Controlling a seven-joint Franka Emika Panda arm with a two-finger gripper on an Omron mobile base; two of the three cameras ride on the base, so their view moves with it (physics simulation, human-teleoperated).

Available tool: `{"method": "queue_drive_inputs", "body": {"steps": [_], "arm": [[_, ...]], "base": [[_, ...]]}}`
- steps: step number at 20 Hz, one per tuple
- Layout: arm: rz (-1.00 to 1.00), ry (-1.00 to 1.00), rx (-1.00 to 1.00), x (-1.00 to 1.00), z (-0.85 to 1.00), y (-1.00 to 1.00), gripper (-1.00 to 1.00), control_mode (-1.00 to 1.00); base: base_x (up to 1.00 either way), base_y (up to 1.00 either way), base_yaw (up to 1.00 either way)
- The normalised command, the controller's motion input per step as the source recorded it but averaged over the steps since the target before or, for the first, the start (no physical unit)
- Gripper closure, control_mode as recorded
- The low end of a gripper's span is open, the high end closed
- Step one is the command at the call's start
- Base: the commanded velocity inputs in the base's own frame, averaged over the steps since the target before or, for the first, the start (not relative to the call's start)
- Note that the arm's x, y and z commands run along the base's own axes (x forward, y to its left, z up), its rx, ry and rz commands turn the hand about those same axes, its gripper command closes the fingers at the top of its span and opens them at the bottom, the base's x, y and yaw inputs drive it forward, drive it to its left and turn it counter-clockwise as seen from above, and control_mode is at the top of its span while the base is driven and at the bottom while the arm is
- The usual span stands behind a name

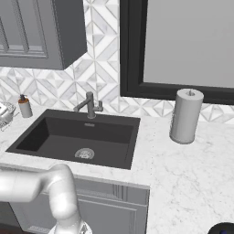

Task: Put the colander in the sink, put the tangerine in the colander, and turn on the sink faucet and pour water over the colander.

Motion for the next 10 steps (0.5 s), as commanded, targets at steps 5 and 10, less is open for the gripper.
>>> {"method": "queue_drive_inputs", "body": {"steps": [5, 10], "arm": [[0.0, 0.0, 0.0, 0.12, -0.15, 0.06, -1.0, -1.0], [0.0, 0.0, 0.0, 0.29, 0.0, 0.17, -1.0, -1.0]], "base": [[0.0, 0.0, 0.0], [0.0, 0.0, 0.0]]}}
